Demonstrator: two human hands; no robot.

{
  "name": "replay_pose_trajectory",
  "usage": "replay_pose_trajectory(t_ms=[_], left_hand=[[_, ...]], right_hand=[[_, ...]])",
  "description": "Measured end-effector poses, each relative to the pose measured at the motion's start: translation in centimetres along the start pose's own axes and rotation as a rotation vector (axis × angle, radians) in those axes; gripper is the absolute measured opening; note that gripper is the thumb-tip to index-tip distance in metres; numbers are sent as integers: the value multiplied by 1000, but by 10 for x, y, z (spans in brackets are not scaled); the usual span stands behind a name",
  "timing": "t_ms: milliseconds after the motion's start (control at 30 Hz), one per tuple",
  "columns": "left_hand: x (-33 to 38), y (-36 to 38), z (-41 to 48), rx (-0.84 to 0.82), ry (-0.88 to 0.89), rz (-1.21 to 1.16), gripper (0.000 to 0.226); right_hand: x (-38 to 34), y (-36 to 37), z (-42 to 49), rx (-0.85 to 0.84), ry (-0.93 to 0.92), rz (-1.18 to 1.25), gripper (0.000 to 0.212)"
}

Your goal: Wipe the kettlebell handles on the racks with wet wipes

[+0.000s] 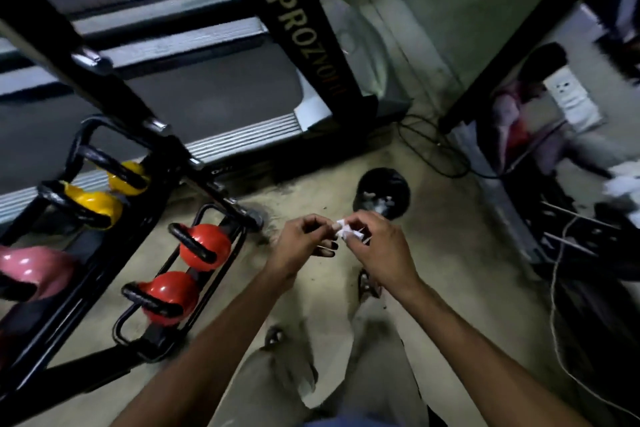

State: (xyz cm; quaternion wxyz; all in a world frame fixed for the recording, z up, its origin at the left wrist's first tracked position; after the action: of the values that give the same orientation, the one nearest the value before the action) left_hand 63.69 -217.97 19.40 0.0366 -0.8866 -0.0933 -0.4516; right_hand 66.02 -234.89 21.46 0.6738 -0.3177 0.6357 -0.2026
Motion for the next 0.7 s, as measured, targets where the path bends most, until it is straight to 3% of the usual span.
replay_pose_trajectory(t_ms=[100, 367, 567, 700], left_hand=[[4, 43, 21, -15, 16, 93, 23], [0, 137, 120, 15, 42, 435, 12], [-18, 177, 202, 51, 22, 522, 29], [-52, 186, 254, 35, 4, 554, 21]], right_hand=[[42, -31, 22, 32, 112, 46, 6], [175, -66, 101, 45, 409, 34, 13], [258, -53, 161, 40, 438, -73, 10], [316, -16, 193, 44, 485, -90, 11]])
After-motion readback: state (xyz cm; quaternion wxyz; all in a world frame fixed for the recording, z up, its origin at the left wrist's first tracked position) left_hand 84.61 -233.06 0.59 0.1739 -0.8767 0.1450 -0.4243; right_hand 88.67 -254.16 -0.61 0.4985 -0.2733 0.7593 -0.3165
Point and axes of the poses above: each hand's wrist, its own z-axis towards the middle knuckle, its own y-axis out of the palm, x = y × z, the point moved 2 cm from there along z, towards the middle knuckle, and after that the axes turned 7 degrees about x, right-handed, at the moved point
